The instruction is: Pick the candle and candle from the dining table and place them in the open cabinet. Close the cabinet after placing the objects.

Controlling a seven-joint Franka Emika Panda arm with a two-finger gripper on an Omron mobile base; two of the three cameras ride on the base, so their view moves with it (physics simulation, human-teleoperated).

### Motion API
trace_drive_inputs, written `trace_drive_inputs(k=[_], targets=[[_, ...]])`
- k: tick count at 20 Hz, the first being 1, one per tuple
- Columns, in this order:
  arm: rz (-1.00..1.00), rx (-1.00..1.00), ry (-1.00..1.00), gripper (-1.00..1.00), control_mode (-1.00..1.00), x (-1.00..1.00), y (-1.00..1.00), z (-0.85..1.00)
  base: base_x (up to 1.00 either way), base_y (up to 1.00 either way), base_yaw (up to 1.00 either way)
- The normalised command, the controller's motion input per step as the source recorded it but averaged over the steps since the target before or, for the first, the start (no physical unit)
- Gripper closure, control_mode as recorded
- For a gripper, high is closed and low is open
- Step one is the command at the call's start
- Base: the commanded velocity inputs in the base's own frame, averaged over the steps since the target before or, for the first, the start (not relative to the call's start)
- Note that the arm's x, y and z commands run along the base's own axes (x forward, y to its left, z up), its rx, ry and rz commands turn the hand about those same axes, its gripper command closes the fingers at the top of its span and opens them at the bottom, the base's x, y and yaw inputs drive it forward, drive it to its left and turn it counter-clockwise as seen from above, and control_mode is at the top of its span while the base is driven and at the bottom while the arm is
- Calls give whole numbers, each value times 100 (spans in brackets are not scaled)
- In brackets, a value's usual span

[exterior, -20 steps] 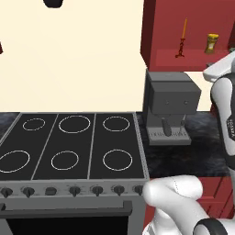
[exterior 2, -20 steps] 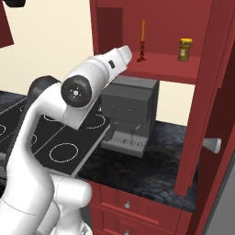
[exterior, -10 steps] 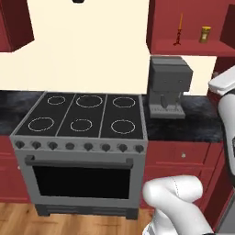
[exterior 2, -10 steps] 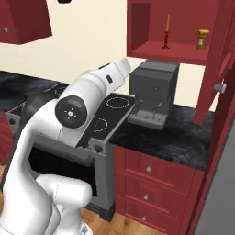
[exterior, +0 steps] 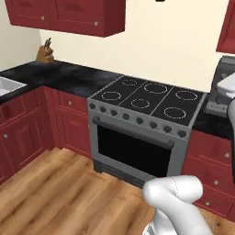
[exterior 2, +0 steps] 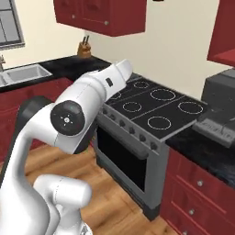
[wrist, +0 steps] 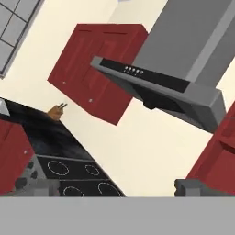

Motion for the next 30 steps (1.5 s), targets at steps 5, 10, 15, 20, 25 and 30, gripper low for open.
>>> trace_drive_inputs(k=[5, 10, 15, 20, 25, 30], targets=[[0, 0, 0, -100, 100, 0, 0, 0, -54, -36, 83], [0, 0, 0, -100, 100, 0, 0, 0, -80, -58, 74], [0, 0, 0, -100, 100, 0, 0, 0, -69, -48, 82], [0, 0, 0, -100, 100, 0, 0, 0, -64, -34, 85], [0, 0, 0, -100, 100, 0, 0, 0, -64, -21, 87], [0, 0, 0, -100, 100, 0, 0, 0, -67, -4, 86]])
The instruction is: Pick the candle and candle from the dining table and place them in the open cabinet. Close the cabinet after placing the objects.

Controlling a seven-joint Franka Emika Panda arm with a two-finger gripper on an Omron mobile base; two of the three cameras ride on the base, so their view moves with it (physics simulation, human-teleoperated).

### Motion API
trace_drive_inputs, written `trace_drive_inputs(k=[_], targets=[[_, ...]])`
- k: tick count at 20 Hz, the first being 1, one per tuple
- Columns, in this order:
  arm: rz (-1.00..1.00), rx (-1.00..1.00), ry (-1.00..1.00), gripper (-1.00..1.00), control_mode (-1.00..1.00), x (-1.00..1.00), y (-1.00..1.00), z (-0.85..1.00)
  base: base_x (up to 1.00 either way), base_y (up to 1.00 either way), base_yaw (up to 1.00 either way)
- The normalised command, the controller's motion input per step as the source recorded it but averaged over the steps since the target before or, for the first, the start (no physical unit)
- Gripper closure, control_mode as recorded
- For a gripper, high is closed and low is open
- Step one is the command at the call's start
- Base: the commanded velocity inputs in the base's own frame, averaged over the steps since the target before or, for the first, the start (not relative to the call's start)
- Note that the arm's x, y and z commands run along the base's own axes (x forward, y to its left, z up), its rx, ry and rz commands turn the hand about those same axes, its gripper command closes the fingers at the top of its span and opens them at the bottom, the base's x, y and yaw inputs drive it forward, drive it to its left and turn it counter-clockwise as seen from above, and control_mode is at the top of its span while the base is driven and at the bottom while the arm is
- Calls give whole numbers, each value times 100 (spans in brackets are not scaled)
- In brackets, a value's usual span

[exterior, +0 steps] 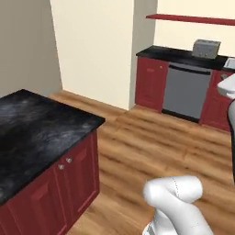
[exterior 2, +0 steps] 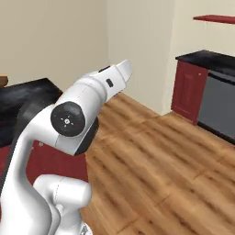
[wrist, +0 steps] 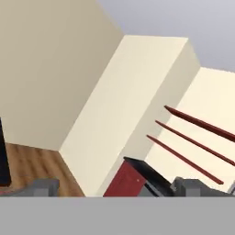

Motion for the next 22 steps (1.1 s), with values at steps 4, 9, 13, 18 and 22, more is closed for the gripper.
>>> trace_drive_inputs(k=[4, 9, 13, 18, 22], targets=[[0, 0, 0, -100, 100, 0, 0, 0, -75, 0, 83], [0, 0, 0, -100, 100, 0, 0, 0, -70, 8, 74], [0, 0, 0, -100, 100, 0, 0, 0, -21, 30, 11], [0, 0, 0, -100, 100, 0, 0, 0, -19, 100, 5], [0, 0, 0, -100, 100, 0, 0, 0, 3, 88, 8]])
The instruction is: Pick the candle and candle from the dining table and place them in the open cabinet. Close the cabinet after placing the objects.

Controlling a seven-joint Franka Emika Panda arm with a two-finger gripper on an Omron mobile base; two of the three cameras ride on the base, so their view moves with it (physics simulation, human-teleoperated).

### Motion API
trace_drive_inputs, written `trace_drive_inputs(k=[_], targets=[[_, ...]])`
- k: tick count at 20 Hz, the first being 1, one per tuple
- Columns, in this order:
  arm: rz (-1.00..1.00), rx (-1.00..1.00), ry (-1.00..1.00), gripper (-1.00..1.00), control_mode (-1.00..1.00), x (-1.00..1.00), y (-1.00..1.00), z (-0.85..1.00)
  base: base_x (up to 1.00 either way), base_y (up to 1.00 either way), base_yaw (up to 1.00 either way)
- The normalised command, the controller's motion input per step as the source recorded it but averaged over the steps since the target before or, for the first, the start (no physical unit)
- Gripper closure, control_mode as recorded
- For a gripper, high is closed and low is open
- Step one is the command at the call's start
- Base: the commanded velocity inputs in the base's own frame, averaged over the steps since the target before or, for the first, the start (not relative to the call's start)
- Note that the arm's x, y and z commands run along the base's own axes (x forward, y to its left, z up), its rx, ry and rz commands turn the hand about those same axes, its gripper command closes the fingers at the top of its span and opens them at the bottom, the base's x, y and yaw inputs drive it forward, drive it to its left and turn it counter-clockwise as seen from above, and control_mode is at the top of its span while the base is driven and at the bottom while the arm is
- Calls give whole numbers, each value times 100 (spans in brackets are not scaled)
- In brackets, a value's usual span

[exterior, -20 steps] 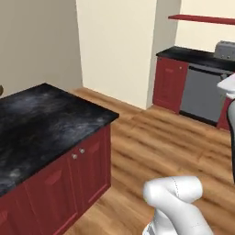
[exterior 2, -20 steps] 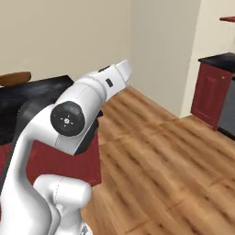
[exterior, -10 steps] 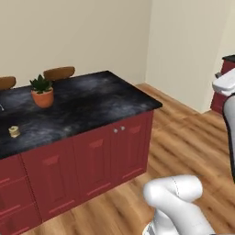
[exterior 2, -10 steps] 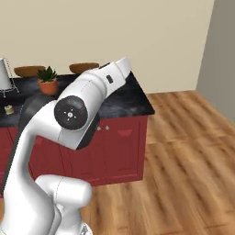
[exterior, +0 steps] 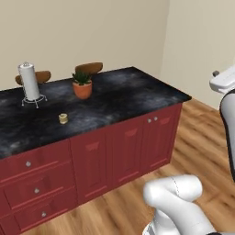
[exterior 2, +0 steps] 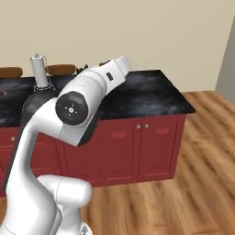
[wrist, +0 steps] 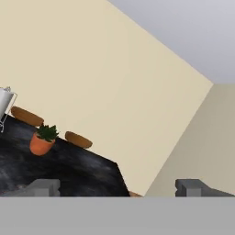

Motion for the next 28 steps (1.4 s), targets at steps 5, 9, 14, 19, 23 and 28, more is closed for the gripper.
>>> trace_drive_inputs(k=[5, 9, 14, 19, 23, 28], targets=[[0, 0, 0, -100, 100, 0, 0, 0, 42, 6, 1], [0, 0, 0, -100, 100, 0, 0, 0, 72, -26, 29], [0, 0, 0, -100, 100, 0, 0, 0, 27, -63, 45], [0, 0, 0, -100, 100, 0, 0, 0, 13, -57, 49], [0, 0, 0, -100, 100, 0, 0, 0, 5, -4, 4], [0, 0, 0, -100, 100, 0, 0, 0, 79, 0, 0]])
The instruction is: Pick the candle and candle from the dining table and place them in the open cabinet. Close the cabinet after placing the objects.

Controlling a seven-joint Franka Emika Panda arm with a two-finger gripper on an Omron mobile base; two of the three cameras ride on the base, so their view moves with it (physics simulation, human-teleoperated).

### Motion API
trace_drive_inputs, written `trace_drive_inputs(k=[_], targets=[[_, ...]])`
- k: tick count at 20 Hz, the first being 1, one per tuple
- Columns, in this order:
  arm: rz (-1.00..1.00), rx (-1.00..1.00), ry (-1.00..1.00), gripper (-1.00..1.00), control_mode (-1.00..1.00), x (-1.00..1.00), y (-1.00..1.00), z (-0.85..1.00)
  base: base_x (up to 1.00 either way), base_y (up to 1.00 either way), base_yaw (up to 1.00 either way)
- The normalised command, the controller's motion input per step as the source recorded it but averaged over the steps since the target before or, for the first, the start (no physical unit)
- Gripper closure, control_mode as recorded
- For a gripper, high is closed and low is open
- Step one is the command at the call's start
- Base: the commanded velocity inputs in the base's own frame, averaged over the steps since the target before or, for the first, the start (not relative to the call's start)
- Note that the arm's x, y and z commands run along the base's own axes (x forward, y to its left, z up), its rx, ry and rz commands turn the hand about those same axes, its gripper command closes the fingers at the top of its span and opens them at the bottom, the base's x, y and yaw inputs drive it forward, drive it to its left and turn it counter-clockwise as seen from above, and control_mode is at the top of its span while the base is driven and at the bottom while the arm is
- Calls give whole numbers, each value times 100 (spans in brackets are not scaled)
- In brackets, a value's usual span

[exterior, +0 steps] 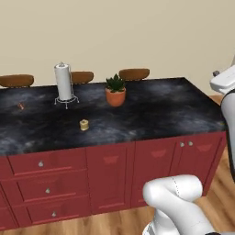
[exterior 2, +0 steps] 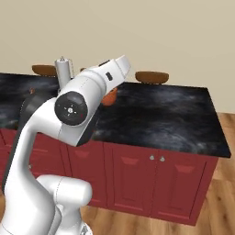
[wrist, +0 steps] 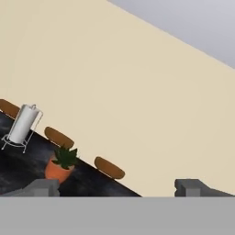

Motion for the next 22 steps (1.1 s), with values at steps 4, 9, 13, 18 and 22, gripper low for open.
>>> trace_drive_inputs(k=[4, 9, 13, 18, 22], targets=[[0, 0, 0, -100, 100, 0, 0, 0, 92, 0, 0], [0, 0, 0, -100, 100, 0, 0, 0, 78, 0, 0], [0, 0, 0, -100, 100, 0, 0, 0, 65, 1, 0], [0, 0, 0, -100, 100, 0, 0, 0, 34, 5, 0], [0, 0, 0, -100, -100, 0, 0, 0, 0, 0, 0]])
